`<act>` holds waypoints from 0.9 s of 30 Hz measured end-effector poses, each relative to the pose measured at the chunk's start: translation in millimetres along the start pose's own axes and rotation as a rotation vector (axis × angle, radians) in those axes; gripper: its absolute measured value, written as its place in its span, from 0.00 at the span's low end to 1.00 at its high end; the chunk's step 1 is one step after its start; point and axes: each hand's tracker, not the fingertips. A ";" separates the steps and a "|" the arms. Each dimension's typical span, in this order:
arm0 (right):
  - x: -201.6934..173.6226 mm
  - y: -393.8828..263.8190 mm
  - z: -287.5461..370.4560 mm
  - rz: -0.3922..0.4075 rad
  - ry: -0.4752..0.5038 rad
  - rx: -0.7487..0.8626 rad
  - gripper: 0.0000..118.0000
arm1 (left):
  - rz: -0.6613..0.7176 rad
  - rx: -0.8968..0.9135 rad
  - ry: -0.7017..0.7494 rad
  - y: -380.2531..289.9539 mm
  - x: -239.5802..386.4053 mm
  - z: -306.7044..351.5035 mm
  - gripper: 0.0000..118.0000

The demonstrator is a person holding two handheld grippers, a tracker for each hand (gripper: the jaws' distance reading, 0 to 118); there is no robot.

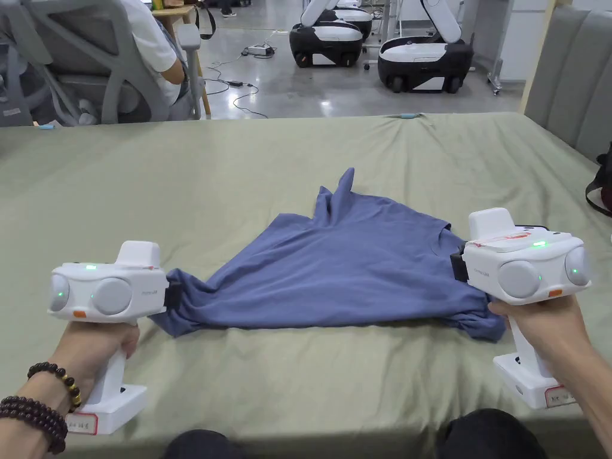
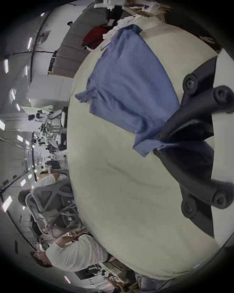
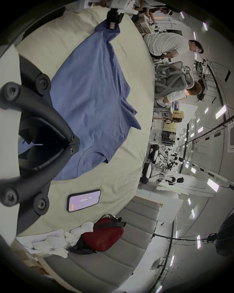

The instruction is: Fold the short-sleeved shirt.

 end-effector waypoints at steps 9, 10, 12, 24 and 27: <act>14.9 111.1 -96.2 0.045 0.133 -0.034 0.84 | -0.002 0.024 0.024 45.2 7.2 -26.3 0.01; 16.1 120.5 -113.6 0.055 0.157 -0.059 1.00 | 0.009 0.019 0.020 44.2 5.1 -29.4 0.01; 19.5 142.4 -157.4 0.058 0.190 -0.065 0.92 | 0.039 -0.005 0.014 39.8 0.2 -37.4 0.01; -8.2 157.6 -339.1 0.111 0.126 -0.389 0.71 | 0.078 -0.058 -0.017 36.3 -8.6 -83.8 0.01; -4.7 149.8 -336.3 -0.015 0.163 -0.421 0.48 | 0.100 -0.066 -0.024 34.6 -8.1 -87.2 0.01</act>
